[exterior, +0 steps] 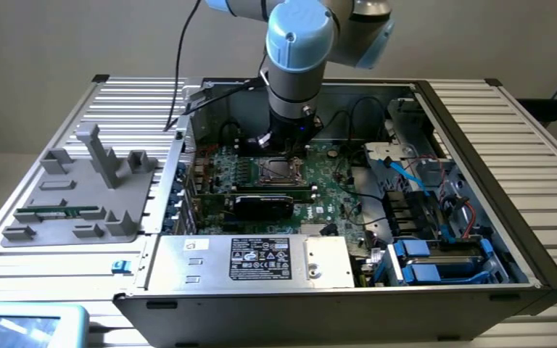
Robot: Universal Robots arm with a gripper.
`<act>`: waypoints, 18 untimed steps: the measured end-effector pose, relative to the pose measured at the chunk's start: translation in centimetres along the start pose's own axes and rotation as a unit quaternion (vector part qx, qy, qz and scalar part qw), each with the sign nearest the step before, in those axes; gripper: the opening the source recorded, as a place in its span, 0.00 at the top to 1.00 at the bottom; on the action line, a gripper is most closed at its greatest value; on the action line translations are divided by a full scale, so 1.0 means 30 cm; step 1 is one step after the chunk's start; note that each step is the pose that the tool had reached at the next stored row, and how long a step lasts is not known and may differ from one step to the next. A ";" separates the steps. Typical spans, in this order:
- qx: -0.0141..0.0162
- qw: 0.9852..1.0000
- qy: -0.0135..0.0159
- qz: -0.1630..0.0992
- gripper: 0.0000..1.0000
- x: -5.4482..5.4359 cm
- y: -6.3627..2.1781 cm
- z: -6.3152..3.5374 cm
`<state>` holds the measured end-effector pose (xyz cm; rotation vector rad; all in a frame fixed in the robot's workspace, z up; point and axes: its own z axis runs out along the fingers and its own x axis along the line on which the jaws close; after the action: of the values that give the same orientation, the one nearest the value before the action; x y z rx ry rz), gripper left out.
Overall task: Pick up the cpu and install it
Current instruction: 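Install the first cpu locking lever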
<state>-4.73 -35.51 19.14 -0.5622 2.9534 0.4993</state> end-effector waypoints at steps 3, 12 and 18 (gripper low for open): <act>0.000 1.000 0.000 0.000 0.91 0.000 0.000 0.000; 0.001 1.000 -0.002 0.006 0.91 -0.009 0.017 -0.053; 0.005 0.999 -0.011 0.034 0.91 -0.013 0.025 -0.078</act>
<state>-4.73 -35.49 21.62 -0.4539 2.9614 0.4921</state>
